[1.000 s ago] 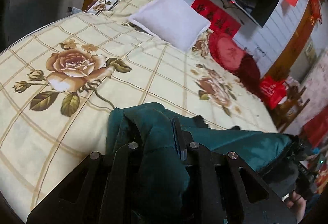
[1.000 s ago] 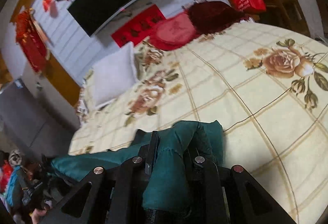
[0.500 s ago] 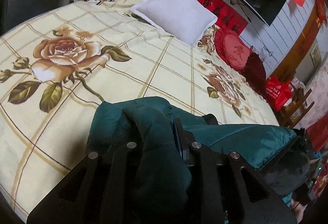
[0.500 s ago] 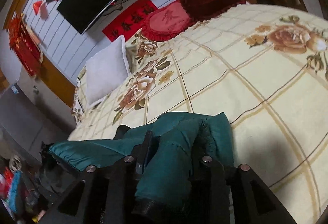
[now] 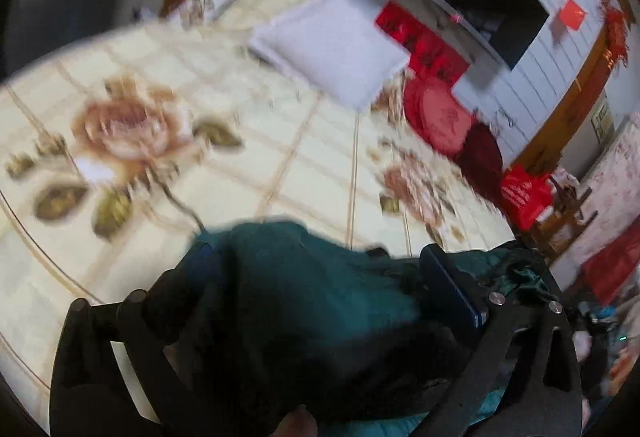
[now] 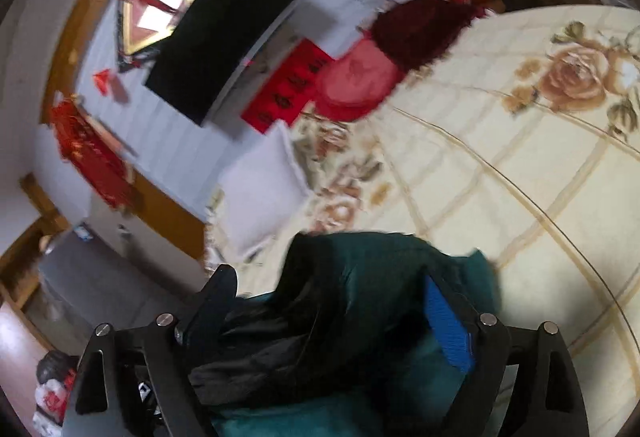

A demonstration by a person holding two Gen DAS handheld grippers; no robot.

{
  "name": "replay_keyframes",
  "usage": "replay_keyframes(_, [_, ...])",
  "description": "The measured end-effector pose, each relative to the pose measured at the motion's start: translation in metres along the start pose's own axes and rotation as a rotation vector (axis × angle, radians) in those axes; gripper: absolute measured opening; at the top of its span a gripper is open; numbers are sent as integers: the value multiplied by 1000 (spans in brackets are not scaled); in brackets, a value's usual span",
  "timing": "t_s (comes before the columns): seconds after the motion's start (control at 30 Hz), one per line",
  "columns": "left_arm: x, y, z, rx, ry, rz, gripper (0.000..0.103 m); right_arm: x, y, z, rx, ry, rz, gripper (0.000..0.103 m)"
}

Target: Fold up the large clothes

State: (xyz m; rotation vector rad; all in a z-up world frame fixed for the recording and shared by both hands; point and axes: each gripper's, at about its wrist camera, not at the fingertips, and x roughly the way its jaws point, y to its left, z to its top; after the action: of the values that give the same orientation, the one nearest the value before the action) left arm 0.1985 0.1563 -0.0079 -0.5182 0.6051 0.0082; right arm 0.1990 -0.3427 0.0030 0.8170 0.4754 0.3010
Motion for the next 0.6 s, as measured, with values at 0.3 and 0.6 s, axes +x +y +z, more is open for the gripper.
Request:
replay_keyframes(0.3, [-13,-26,4,97,-89,-55,103,-5,68,-14,-358,-65,-85,90])
replay_keyframes(0.6, [60,-46,-5,226,122,110,103,60,69,-22,-458,128,-370,90])
